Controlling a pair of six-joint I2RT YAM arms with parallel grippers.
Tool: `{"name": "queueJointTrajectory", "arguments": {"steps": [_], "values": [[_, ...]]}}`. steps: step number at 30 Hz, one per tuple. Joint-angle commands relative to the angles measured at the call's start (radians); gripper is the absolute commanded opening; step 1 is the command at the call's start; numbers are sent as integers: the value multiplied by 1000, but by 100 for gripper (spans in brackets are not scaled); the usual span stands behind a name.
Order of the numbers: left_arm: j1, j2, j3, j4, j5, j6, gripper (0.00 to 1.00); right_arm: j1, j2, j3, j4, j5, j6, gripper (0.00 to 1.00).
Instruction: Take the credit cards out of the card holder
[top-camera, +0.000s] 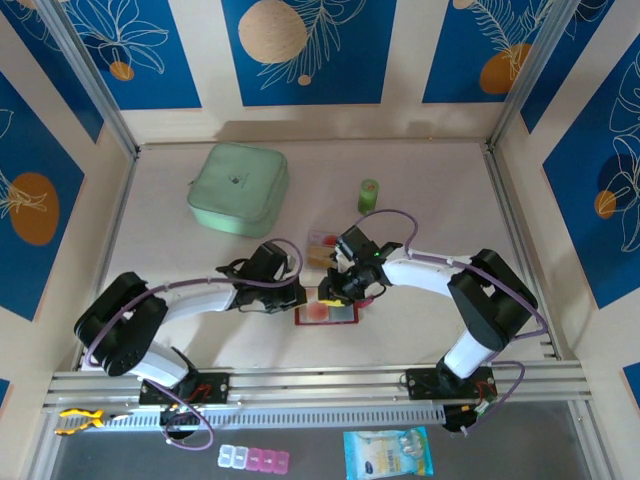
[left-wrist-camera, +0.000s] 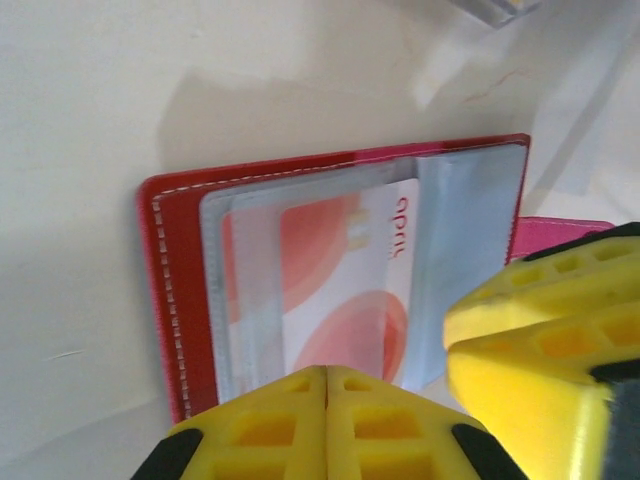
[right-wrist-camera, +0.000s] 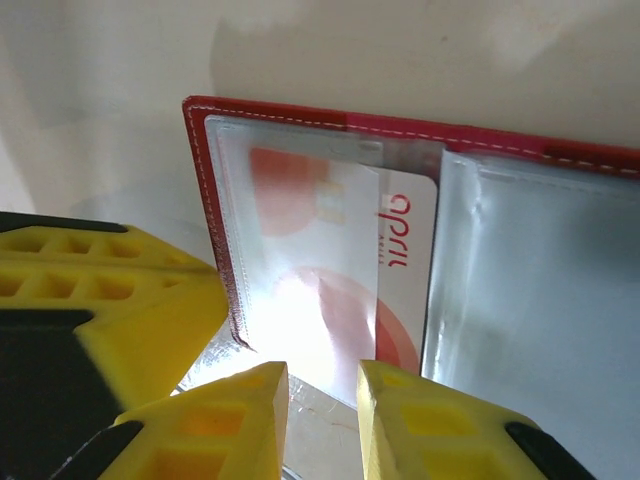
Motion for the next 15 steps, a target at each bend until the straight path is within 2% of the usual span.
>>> {"name": "queueJointTrajectory", "arguments": {"steps": [1,15], "values": [[-14,29,25,11,39,14,6,-4,16,-5,-27,-2,-7,27],[-24,89,59,-114,-11,54,1,-3,77,-15,-18,0,-10,27]]}}
